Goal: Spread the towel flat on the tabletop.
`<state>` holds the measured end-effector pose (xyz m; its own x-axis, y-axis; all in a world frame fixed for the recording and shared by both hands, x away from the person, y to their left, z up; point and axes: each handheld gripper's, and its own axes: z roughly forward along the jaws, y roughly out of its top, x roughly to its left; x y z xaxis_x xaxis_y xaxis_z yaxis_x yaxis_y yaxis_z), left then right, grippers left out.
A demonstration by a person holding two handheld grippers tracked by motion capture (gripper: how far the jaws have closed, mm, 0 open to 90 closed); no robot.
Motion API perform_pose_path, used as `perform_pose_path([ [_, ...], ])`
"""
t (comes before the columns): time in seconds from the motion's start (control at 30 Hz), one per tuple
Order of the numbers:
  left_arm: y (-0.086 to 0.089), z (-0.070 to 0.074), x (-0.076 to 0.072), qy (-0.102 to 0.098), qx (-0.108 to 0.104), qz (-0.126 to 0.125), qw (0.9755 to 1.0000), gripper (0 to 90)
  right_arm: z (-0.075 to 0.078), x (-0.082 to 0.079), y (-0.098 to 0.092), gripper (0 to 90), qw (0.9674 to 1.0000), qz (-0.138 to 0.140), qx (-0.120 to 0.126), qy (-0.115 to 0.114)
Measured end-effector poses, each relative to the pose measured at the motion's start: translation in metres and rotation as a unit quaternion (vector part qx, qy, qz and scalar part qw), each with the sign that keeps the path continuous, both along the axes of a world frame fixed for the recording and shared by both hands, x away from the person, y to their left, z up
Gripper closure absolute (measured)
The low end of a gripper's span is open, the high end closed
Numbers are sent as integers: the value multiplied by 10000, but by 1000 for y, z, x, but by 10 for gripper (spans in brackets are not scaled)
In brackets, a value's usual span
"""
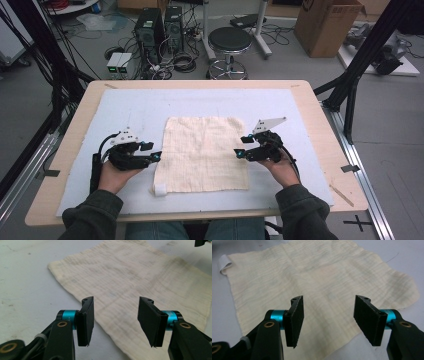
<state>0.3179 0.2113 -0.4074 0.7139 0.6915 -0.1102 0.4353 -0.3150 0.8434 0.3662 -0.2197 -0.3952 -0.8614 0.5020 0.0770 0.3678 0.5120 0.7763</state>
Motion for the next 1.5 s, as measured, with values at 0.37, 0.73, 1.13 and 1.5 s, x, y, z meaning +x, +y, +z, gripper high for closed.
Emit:
perform_pose_path([
  [0.37, -10, -16, -28, 99, 249, -441, 9987, 448, -27, -31, -3, 420, 9993, 314, -80, 205],
  [0.73, -17, -33, -39, 413, 589, -1074, 9916, 513, -44, -48, -2, 503, 9963, 669, -400, 371],
  [1.13, -19, -36, -44, 262, 656, -1109, 9913, 875, -43, -43, -3, 855, 9955, 725, -547, 269],
  [1.5, -17, -32, -54, 286, 568, -1198, 9908, 886, -41, -48, -9, 877, 9937, 939, -465, 409],
])
